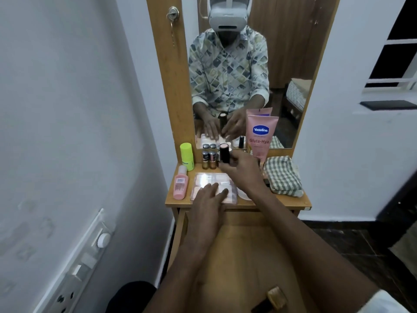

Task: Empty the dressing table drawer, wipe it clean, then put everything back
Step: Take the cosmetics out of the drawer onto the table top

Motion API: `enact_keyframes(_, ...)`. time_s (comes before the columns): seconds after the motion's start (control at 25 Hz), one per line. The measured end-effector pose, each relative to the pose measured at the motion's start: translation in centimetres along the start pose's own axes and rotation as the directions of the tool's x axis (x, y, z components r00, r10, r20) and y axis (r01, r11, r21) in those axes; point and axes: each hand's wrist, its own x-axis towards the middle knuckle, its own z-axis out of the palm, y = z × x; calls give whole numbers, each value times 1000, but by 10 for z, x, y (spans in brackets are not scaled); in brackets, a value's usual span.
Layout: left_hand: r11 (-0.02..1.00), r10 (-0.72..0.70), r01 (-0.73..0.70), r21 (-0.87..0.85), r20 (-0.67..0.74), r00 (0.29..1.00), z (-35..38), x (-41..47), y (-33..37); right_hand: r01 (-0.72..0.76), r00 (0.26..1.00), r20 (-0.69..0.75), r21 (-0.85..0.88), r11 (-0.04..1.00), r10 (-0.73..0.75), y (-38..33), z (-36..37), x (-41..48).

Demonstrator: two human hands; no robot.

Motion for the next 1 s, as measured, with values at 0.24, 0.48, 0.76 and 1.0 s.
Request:
enact_keyframes(0.24,999,28,-26,20,-134,991,12,1,-3,6,997,76,-32,999,-3,-19,60,28)
enact_keyframes(0.48,995,36,-52,-84,-187,982,21,-3,-13,-36,997,60,-215,976,50,-20,95,39)
enact_keyframes(0.76,992,91,-105,-62,-201,975,33,6,-27,-3,990,132,-302,953,45,-17,98,43)
enact_keyframes(1.0,986,89,-114,-122,-195,977,-7,1,-9,65,998,33,-229,971,-59,-37,52,23)
